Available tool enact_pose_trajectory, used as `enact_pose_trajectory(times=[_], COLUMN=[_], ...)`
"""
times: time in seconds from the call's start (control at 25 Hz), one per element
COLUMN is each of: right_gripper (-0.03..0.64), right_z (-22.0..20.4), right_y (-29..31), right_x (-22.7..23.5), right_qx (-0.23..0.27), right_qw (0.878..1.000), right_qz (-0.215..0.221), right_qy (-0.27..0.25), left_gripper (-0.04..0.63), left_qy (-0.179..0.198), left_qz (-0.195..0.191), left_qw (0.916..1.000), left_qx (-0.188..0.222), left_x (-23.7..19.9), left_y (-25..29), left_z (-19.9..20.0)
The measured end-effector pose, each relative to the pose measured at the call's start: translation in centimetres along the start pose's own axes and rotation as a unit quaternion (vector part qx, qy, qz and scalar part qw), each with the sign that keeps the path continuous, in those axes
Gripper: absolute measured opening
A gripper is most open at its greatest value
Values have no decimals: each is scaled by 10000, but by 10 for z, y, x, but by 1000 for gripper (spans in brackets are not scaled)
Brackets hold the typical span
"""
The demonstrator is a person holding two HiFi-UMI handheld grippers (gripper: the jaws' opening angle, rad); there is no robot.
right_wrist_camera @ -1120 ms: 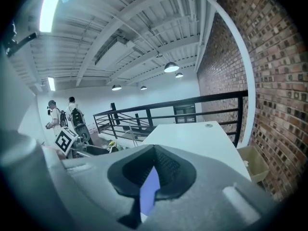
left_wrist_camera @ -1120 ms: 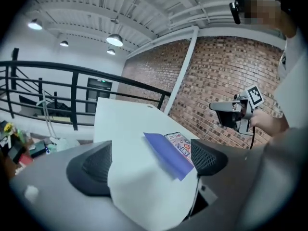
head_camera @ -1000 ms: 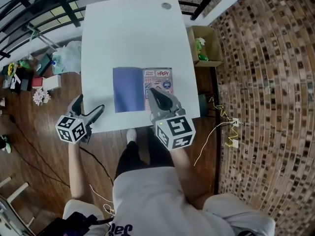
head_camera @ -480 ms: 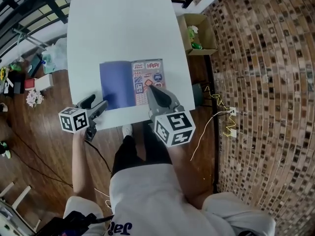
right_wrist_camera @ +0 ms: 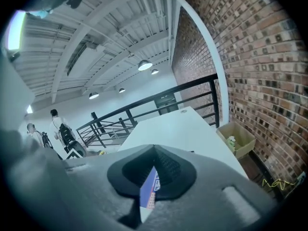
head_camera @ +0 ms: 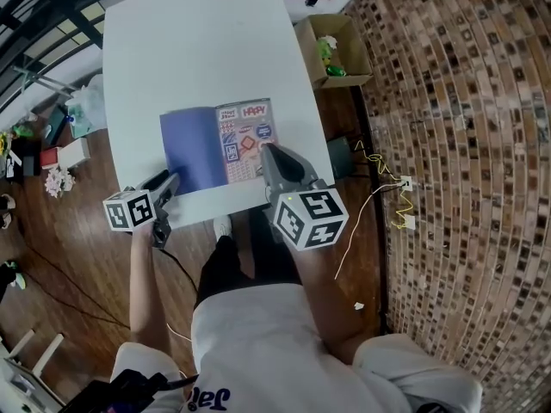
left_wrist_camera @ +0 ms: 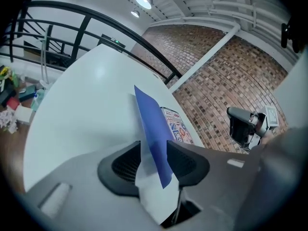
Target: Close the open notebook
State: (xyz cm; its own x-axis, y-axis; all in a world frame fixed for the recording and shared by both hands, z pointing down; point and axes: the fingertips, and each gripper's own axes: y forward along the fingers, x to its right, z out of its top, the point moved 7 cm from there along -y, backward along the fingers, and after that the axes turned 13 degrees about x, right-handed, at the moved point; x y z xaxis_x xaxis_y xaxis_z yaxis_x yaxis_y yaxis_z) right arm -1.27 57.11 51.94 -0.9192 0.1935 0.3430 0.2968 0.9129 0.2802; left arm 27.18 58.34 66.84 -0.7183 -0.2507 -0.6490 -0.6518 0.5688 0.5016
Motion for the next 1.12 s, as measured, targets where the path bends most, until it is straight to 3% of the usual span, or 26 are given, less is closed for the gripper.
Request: enact_pose_trajectory(times=[0.12, 0.16, 0.36, 0.76, 0.92, 1.12], right_gripper=[-8, -9, -9, -9, -9, -8], right_z=[4, 5, 11, 23, 24, 28], right_y=[-2, -3, -6, -21, -31, -39], right_x=[1, 1, 2, 13, 29, 44], right_qx=[102, 119, 197, 381, 402, 479], right_qw=[9999, 9999, 9997, 9991, 9987, 9979], right_qz=[12, 16, 43, 40, -106, -241], right_qy=[59, 67, 119, 189, 280, 365], left_gripper=[139, 88, 26, 18, 18, 20], left_qy=[7, 26, -94, -615, -735, -841], left_qz=[117, 174, 216, -267, -752, -932], left_qw=[9999, 9998, 9997, 9971, 9940, 9918], left_qx=[-20, -39, -66, 353, 310, 239], left_x=[-1, -1, 4, 54, 98, 132], left_y=[2, 2, 0, -13, -2, 32], left_z=[-1, -1, 2, 24, 28, 30])
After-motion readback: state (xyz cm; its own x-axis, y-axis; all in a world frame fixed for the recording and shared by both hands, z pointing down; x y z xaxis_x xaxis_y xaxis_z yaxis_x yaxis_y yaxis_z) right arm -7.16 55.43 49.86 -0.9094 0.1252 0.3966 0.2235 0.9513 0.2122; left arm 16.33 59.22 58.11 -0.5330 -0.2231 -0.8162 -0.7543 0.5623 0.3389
